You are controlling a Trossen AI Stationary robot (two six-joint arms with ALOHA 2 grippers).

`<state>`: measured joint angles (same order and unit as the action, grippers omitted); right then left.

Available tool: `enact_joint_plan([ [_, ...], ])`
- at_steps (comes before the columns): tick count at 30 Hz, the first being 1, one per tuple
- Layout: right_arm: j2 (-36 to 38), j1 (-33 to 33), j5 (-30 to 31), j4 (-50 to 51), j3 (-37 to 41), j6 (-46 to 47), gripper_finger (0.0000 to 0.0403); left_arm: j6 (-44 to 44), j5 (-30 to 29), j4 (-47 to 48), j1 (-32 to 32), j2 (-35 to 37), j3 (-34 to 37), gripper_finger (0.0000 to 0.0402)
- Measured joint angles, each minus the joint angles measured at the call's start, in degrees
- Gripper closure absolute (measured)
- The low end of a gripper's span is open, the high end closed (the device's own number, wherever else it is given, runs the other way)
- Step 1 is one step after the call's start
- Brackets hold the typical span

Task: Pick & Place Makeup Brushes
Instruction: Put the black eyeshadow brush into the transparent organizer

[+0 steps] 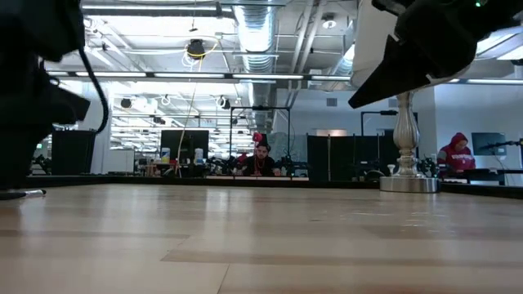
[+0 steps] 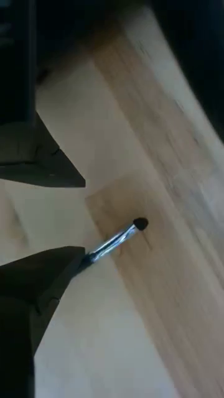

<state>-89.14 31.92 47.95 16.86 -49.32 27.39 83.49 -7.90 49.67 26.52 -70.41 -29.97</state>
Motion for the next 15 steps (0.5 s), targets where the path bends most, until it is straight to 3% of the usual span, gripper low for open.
enact_joint_plan([
  [15,1.5,0.3,0.4,-0.7,0.0,-0.9,0.0285,-2.7,1.5,-6.9,-1.4,4.1,2.7,0.0273],
])
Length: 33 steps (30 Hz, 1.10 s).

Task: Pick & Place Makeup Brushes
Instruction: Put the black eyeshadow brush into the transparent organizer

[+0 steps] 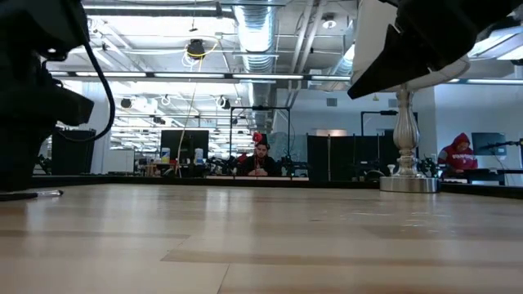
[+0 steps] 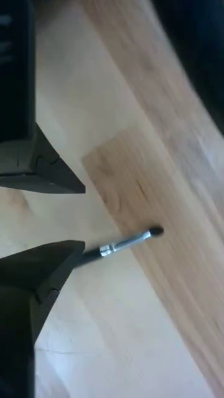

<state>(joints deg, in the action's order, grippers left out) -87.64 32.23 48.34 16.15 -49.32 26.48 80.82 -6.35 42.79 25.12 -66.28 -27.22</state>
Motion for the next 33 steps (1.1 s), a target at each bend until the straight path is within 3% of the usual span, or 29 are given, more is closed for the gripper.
enact_joint_plan([
  [8,0.1,0.0,0.0,0.0,0.0,0.0,0.0285,0.0,-1.3,-0.1,0.0,5.0,0.0,0.0275],
  [20,0.1,0.0,-0.2,0.0,0.0,0.0,0.0285,-1.4,-1.6,-3.8,0.1,-6.4,-0.3,0.0275],
  [29,0.1,0.0,-0.2,0.0,0.0,0.0,0.0285,-2.6,-3.1,-6.5,0.1,2.8,0.0,0.0275],
  [33,0.1,0.0,-0.3,0.0,0.0,0.0,0.0285,-2.6,-5.2,-7.5,0.3,3.2,0.0,0.0275],
])
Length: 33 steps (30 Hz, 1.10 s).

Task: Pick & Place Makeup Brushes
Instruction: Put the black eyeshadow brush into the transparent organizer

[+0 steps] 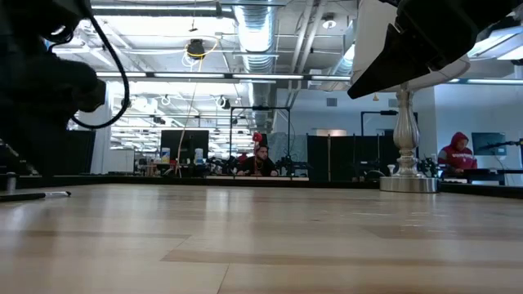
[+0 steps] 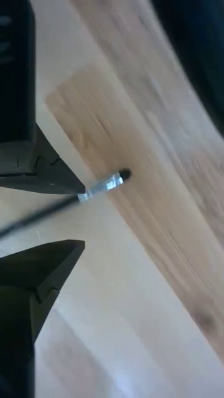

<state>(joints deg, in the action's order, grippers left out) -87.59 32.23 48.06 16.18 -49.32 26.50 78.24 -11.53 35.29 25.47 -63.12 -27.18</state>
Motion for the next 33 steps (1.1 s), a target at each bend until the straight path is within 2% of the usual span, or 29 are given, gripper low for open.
enact_joint_plan([
  [6,0.0,0.0,-0.1,0.0,0.0,0.0,0.0285,0.4,2.5,0.1,0.3,-7.5,0.5,0.0275],
  [10,0.0,0.0,-0.1,0.0,0.0,0.0,0.0285,0.1,1.9,-0.1,0.4,-11.3,0.1,0.0275],
  [18,0.0,0.0,-0.1,0.0,0.0,0.0,0.0285,-4.2,1.8,-0.1,0.5,-9.3,0.6,0.0288],
  [26,0.0,0.0,-0.1,-0.3,0.0,0.9,0.0285,-8.3,1.9,0.8,0.5,-9.2,0.6,0.0387],
  [30,-1.7,-0.9,-0.8,-3.6,0.0,-0.2,0.0285,-10.0,1.9,0.4,0.5,-8.7,0.5,0.0383],
  [33,-3.8,-2.8,-4.6,-8.2,0.1,-4.4,0.0285,-13.1,1.2,-1.0,0.5,-7.1,0.0,0.0382],
])
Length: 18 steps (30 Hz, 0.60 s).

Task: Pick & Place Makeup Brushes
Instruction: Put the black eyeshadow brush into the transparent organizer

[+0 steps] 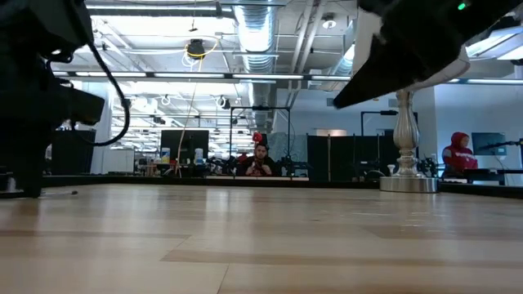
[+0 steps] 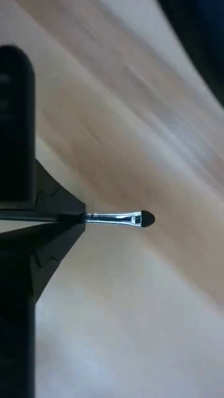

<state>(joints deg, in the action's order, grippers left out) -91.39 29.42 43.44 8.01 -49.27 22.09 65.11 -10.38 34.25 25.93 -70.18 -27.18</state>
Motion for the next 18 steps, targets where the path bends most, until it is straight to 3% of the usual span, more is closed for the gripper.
enact_joint_plan([
  [5,-4.0,-2.7,-2.8,-13.6,0.0,-9.0,0.0285,-12.9,-5.3,-15.2,0.3,4.7,-0.9,0.0390],
  [9,-7.0,-3.4,-5.3,-25.3,0.0,-15.9,0.0285,-26.1,-10.1,-33.3,1.7,6.1,-1.1,0.0387],
  [18,-13.0,-5.3,-25.9,-49.9,-0.1,-22.2,0.0281,-51.6,-13.6,-65.8,3.6,-0.2,-1.0,0.0386],
])
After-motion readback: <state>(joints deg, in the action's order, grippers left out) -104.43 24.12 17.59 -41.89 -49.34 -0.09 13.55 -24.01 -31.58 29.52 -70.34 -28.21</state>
